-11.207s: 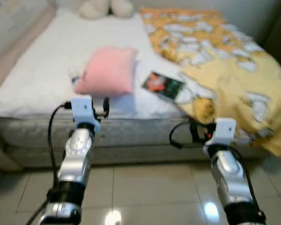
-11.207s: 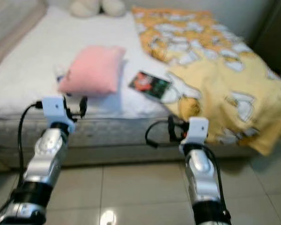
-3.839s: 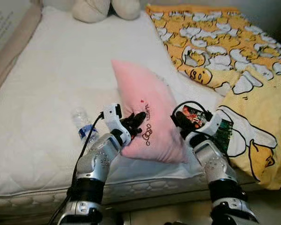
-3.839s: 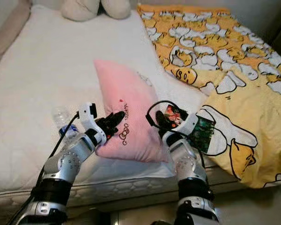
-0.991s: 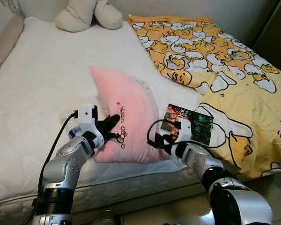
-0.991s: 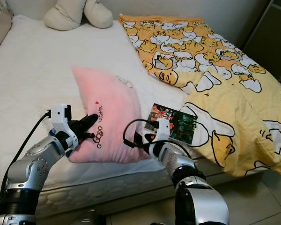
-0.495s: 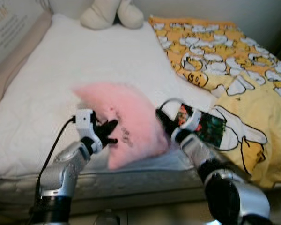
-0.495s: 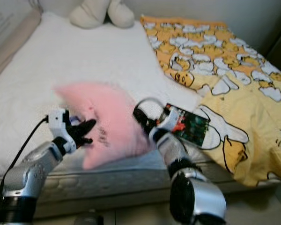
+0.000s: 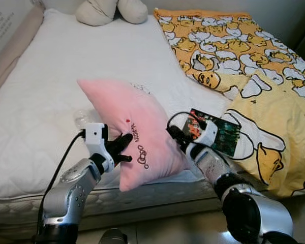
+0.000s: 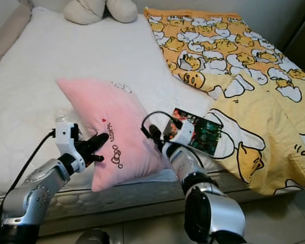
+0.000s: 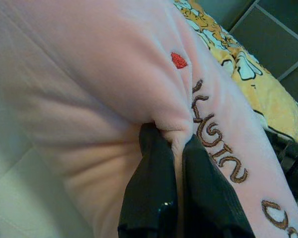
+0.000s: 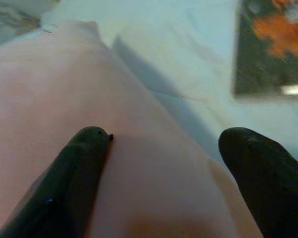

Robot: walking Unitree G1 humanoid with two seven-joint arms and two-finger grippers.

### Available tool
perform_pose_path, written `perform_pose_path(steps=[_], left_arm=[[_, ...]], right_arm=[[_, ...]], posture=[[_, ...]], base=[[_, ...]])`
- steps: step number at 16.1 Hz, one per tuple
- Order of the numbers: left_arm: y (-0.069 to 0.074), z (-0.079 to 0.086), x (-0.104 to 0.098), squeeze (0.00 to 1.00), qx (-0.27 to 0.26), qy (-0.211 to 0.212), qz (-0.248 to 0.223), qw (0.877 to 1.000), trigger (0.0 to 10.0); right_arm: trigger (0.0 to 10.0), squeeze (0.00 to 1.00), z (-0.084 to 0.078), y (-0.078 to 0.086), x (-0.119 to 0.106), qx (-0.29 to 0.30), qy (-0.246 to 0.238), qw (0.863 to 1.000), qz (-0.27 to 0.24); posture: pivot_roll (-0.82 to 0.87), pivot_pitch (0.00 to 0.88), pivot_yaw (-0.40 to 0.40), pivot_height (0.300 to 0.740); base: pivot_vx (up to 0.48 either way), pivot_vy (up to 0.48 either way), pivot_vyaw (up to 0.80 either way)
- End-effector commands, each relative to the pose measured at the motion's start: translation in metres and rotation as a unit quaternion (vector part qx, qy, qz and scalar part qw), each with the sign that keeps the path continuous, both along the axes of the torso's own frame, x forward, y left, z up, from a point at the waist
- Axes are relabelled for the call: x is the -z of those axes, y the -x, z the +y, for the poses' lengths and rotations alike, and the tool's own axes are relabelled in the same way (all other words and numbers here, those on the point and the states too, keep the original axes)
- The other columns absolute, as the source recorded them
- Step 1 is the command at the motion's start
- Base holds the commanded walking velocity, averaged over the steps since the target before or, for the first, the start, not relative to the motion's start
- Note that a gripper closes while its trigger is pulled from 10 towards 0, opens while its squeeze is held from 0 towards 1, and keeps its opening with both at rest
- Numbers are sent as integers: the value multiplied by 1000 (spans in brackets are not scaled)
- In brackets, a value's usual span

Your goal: Clean up the room

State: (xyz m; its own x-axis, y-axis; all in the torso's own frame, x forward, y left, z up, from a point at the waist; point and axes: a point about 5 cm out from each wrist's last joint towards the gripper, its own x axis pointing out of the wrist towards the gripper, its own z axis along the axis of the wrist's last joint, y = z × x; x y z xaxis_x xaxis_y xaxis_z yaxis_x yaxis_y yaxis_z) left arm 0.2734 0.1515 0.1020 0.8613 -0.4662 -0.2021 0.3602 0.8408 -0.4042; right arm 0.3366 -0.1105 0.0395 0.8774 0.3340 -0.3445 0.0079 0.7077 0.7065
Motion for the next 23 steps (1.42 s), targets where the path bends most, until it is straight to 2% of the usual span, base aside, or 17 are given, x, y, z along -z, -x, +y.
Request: perform_pose_path(steps=[1, 4, 6, 8, 11, 14, 15, 16, 18, 20, 22, 23], left_arm=[[5, -2, -3, 0, 10, 3, 2, 1000, 0], [10, 1, -7, 0, 10, 0, 0, 1000, 0], [13, 1, -9, 0, 13, -2, -1, 1000, 0], [14, 0, -10, 0, 14, 2, -3, 1000, 0], [15, -6, -12, 0, 26, 3, -9, 1000, 0], [6, -15, -19, 0, 45, -21, -46, 998, 0], [6, -15, -19, 0, 45, -21, -46, 998, 0], [-5, -22, -27, 0, 51, -28, -77, 995, 0], [-26, -30, -38, 0, 54, -21, -109, 992, 0], [-36, -35, -47, 0, 60, -18, -129, 990, 0], [-50, -40, -66, 0, 64, -12, -164, 984, 0], [-61, -40, -83, 0, 63, -6, -196, 979, 0]], right_arm=[[0, 0, 5, 8, 10, -6, -21, 999, 27], [0, 0, 25, 16, 15, -43, -51, 997, 38], [0, 0, 44, 19, 11, -96, -64, 993, 17], [0, 0, 45, 19, 10, -106, -46, 993, 11], [0, 0, 42, 21, 15, -117, 14, 993, 9], [0, 0, 25, 18, 18, -72, 33, 997, 11], [0, 0, 25, 18, 18, -72, 33, 997, 11], [0, 0, 11, 10, 9, -47, 31, 998, -20], [0, 0, -9, -6, -12, -17, 26, 996, -77], [0, 0, -20, -15, -26, 0, 33, 993, -109], [0, 0, -32, -29, -51, 21, 42, 987, -155], [0, 0, -39, -40, -74, 33, 48, 979, -197]], posture=[[265, 134, -71, 740], [279, 153, -65, 740], [280, 157, -66, 740], [279, 157, -67, 740], [264, 152, -70, 740], [214, 97, -73, 740], [214, 97, -73, 740], [171, 48, -75, 740], [123, 0, -70, 740], [90, 0, -59, 740], [54, 0, -46, 740], [33, 0, -44, 740]], base=[[0, 0, 0], [0, 0, 0], [0, 0, 0], [0, 0, 0], [0, 0, 0], [0, 0, 0], [0, 0, 0], [0, 0, 0], [0, 0, 0], [0, 0, 0], [0, 0, 0], [0, 0, 0]])
